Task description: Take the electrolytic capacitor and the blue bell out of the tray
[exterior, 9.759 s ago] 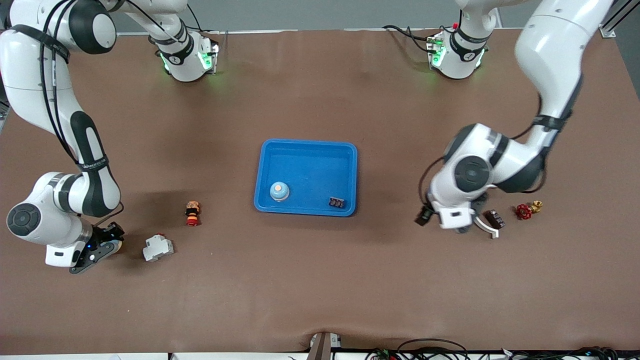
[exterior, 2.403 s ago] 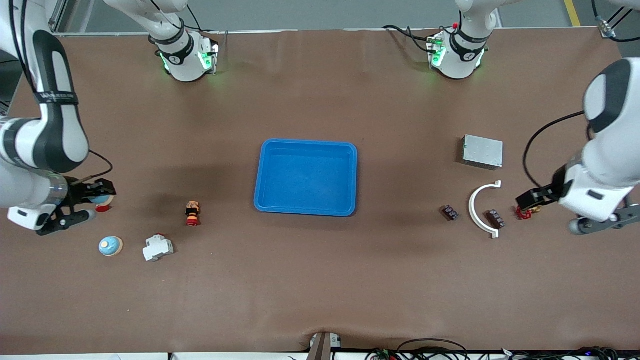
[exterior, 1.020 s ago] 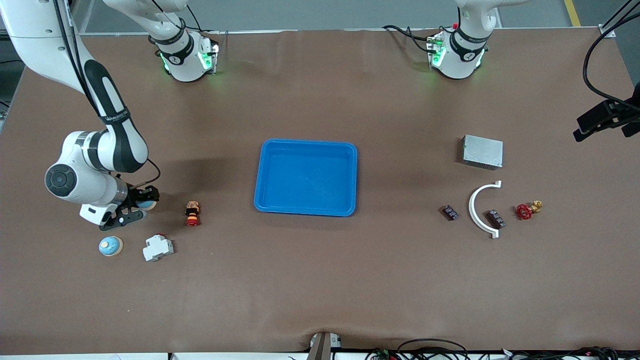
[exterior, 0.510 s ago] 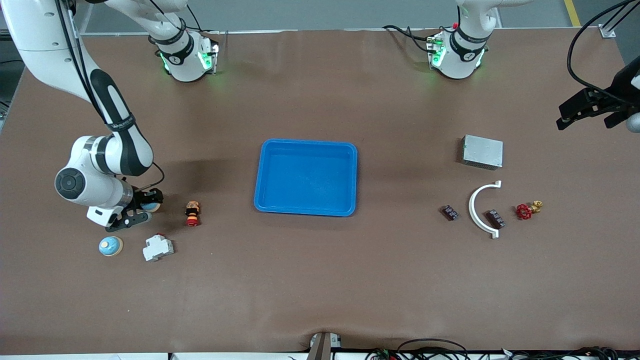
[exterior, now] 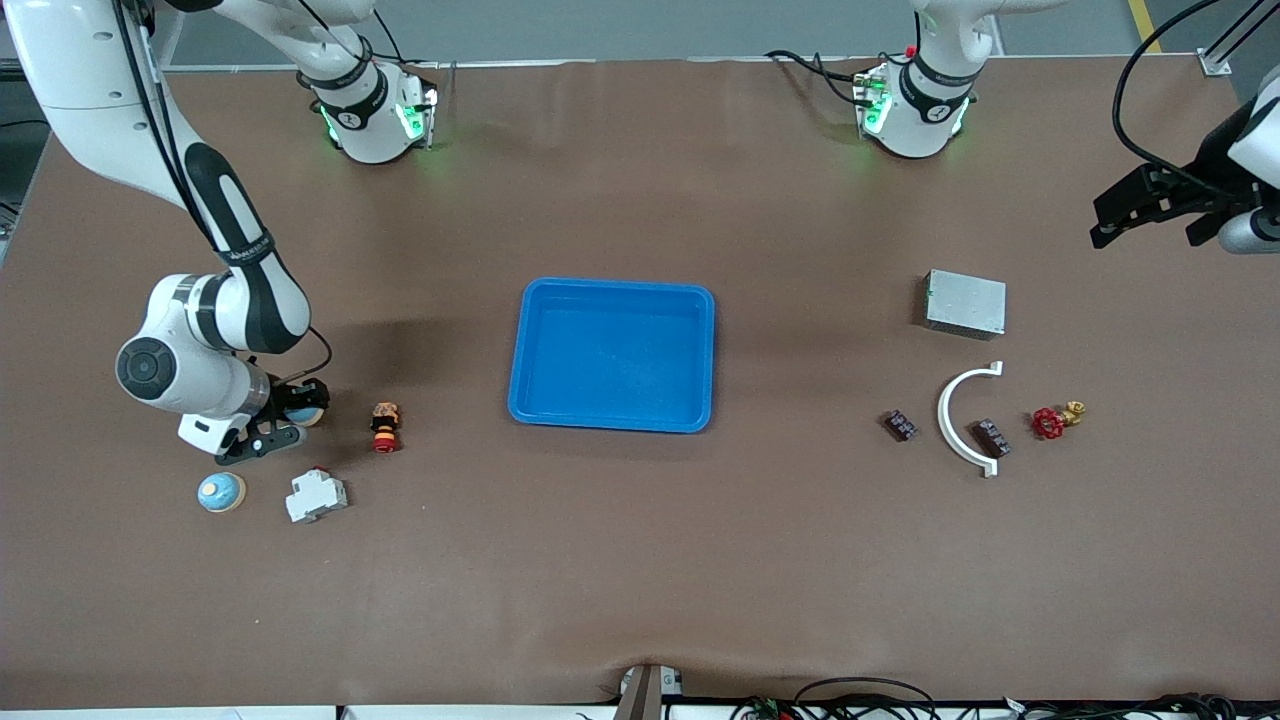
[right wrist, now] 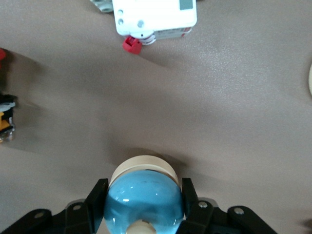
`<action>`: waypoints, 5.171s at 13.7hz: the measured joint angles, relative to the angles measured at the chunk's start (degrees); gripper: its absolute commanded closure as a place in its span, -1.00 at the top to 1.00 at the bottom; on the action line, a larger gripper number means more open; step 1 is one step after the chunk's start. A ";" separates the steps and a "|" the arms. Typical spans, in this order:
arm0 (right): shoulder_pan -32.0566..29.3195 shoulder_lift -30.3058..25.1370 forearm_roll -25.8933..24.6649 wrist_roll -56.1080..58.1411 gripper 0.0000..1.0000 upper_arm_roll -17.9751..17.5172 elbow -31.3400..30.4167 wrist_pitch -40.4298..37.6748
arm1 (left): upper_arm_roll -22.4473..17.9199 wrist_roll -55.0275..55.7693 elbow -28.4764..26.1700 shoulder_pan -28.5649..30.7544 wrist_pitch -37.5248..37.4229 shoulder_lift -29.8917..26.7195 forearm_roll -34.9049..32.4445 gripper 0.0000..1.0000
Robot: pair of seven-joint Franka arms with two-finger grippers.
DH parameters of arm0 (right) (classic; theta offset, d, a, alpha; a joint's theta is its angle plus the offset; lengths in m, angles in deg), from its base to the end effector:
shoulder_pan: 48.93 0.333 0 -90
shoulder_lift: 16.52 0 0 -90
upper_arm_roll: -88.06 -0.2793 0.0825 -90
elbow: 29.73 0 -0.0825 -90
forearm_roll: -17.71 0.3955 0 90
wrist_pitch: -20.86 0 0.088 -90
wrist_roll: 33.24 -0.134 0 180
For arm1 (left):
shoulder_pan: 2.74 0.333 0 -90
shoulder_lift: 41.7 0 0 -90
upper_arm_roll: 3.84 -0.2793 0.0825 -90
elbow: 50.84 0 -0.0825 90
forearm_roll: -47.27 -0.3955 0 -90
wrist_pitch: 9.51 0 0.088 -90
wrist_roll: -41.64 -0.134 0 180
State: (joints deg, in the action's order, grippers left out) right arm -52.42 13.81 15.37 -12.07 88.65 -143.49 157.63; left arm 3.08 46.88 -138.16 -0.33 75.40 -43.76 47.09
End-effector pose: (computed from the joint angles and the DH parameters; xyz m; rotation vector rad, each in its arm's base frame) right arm 0.5797 -0.0428 0.1164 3.0894 0.5159 -0.2063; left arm 0.5452 -0.0437 0.5953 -3.1335 -0.0205 0.0090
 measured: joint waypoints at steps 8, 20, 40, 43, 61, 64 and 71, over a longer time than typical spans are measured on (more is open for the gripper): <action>-0.08 0.28 -0.01 0.00 1.00 0.08 0.00 0.17 | 0.58 0.21 -0.01 0.00 -0.51 -0.28 -0.01 1.00; 4.00 -7.15 0.04 -14.14 1.00 -0.94 5.70 -16.80 | 1.73 0.52 -0.32 0.04 -0.50 -0.57 -0.01 1.00; -1.63 -31.97 1.62 -18.21 1.00 0.17 27.81 -57.96 | 1.83 0.61 -0.91 0.06 -0.50 -0.68 -0.01 1.00; -1.57 -33.92 2.37 -18.91 1.00 -0.09 23.32 -54.14 | 1.86 0.61 -0.91 0.06 -0.50 -0.68 -0.01 1.00; -1.25 -33.81 2.63 -20.17 1.00 0.19 20.96 -46.15 | 1.85 0.63 -0.91 0.07 -0.50 -0.69 -0.01 1.00; -1.25 -33.36 2.63 -20.17 1.00 0.12 20.92 -46.47 | 1.85 0.63 -0.91 0.07 -0.50 -0.69 -0.01 1.00; -1.25 -33.07 2.63 -20.16 1.00 -0.01 20.93 -46.95 | 1.85 0.64 -0.87 0.09 -0.49 -0.76 -0.01 1.00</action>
State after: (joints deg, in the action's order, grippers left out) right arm -53.67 -19.27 17.99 -32.23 88.64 -122.57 110.68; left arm 4.93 47.52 -139.03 -0.24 74.91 -44.52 47.08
